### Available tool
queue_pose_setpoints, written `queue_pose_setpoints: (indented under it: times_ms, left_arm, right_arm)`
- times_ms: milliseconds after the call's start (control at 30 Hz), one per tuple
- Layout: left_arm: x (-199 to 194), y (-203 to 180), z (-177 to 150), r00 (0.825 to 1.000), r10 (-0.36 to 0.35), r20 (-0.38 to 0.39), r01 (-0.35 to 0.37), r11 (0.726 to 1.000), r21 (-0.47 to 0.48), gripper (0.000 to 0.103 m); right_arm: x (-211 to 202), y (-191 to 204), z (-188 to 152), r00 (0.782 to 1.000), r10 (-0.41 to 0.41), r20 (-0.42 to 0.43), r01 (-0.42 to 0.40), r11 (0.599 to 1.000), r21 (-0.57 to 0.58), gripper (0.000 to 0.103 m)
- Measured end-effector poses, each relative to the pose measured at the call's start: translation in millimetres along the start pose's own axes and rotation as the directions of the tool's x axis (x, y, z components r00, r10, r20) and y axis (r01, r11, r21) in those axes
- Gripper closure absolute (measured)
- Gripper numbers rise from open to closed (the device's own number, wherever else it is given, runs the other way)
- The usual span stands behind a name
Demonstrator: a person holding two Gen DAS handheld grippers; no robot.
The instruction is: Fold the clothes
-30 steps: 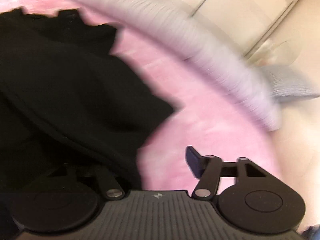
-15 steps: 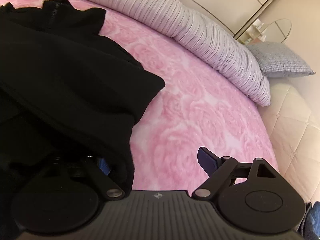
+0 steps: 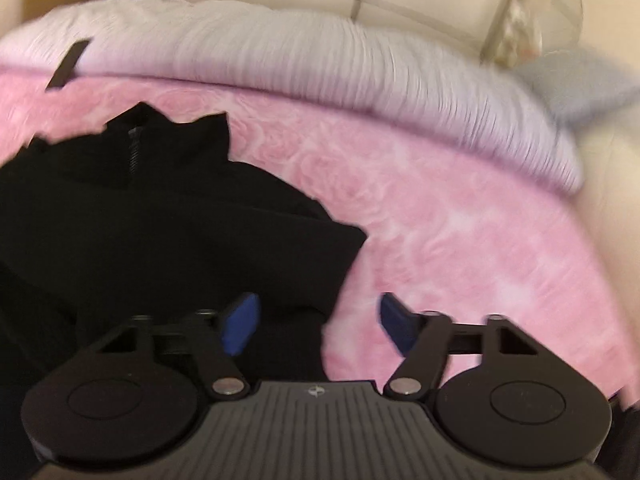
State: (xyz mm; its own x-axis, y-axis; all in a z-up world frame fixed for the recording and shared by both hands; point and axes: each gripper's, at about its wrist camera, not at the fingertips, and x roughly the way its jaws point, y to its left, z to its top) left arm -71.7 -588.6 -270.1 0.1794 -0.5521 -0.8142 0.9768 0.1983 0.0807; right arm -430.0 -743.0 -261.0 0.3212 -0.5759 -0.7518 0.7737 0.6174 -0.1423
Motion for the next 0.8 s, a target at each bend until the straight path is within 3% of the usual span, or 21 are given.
queue_pose_setpoints:
  times_ms: [33,100,200,233,367,467,533,567,700,733,800]
  left_arm:
    - [8,-4,2,1.0,-0.018,-0.003,0.018,1.0,0.014,0.1]
    - [31,-10,2,0.998,-0.037,-0.047,0.039,0.998,0.042,0.1]
    - [59,-17,-8,0.996,-0.036,-0.086,0.042,0.997,0.069,0.1]
    - [60,-18,-10,0.996,-0.035,-0.077,0.041,0.996,0.076,0.1]
    - [58,-16,-7,0.996,-0.038,-0.082,0.045,0.995,0.086,0.1]
    - [52,-16,-5,0.996,-0.035,-0.077,0.042,0.994,0.096,0.1]
    - [47,-16,-5,0.997,-0.034,-0.071,0.041,0.994,0.098,0.099]
    - [46,-16,-6,0.997,-0.035,-0.073,0.042,0.995,0.095,0.099]
    - [48,-18,-11,0.997,-0.032,-0.073,0.04,0.994,0.104,0.099]
    - [49,-18,-12,0.997,-0.03,-0.071,0.038,0.993,0.109,0.1]
    - [50,-19,-12,0.998,-0.027,-0.062,0.033,0.993,0.112,0.1]
  right_arm:
    - [13,-3,5,1.0,0.011,-0.016,-0.01,1.0,0.025,0.067]
    - [38,-4,10,0.999,0.023,-0.049,-0.022,0.999,0.024,0.08]
    - [75,-4,5,0.985,0.077,-0.157,-0.073,0.997,0.032,0.083]
    - [82,-6,4,0.986,0.068,-0.154,-0.065,0.998,0.029,0.093]
    - [99,-22,17,0.992,-0.001,-0.124,0.01,0.997,0.078,0.093]
    - [97,-32,27,0.995,0.004,-0.102,0.011,0.989,0.148,0.082]
    - [89,-38,28,0.998,0.0,-0.063,0.011,0.982,0.187,0.043]
    - [89,-43,27,0.999,0.012,-0.052,-0.001,0.978,0.21,0.039]
    - [115,-73,35,0.992,0.097,-0.083,-0.066,0.948,0.312,0.049]
    - [123,-81,37,0.988,0.127,-0.086,-0.089,0.931,0.354,0.07]
    - [137,-93,44,0.978,0.191,-0.083,-0.142,0.903,0.407,0.092]
